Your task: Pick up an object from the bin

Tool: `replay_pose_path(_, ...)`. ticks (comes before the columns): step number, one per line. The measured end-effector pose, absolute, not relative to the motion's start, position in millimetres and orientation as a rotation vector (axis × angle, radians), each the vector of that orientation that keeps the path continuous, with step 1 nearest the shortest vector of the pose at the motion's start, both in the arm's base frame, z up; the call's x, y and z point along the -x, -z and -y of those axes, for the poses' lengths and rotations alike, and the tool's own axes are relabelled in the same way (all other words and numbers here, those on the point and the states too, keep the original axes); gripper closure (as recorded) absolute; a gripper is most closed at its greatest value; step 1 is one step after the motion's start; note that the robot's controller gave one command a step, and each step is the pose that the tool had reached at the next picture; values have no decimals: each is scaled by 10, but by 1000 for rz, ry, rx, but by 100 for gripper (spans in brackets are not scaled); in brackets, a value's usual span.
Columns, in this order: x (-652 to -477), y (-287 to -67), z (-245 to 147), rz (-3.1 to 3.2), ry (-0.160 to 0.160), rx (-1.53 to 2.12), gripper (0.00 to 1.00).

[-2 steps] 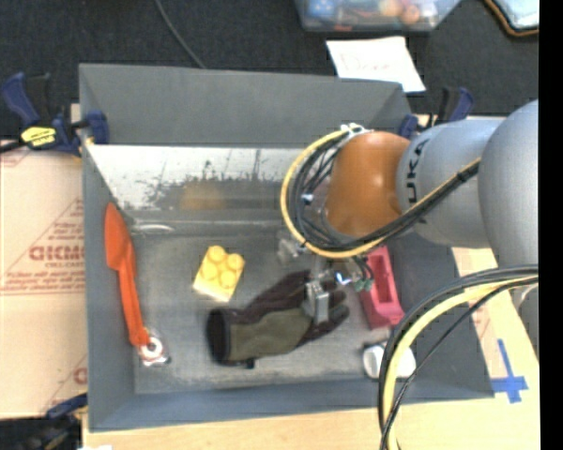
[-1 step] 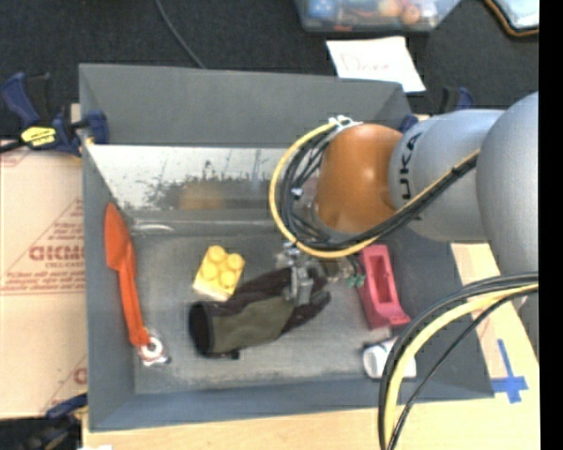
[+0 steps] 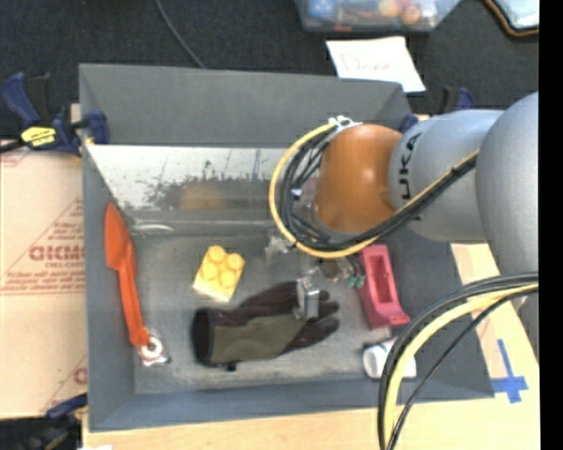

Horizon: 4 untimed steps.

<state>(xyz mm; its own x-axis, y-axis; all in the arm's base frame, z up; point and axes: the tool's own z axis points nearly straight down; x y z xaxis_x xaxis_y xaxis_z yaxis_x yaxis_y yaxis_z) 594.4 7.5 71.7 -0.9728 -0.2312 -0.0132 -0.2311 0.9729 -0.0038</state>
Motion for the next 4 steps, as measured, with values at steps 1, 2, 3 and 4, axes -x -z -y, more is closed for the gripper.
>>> replay_pose_path(1,-5943,-717,-76,-3107,3,363,0)
replay_pose_path(2,-5896,-891,-270,-3101,2,371,0)
replay_pose_path(3,-5803,-833,-308,-3100,3,373,0)
replay_pose_path(4,-5571,-713,-490,-3033,8,717,0)
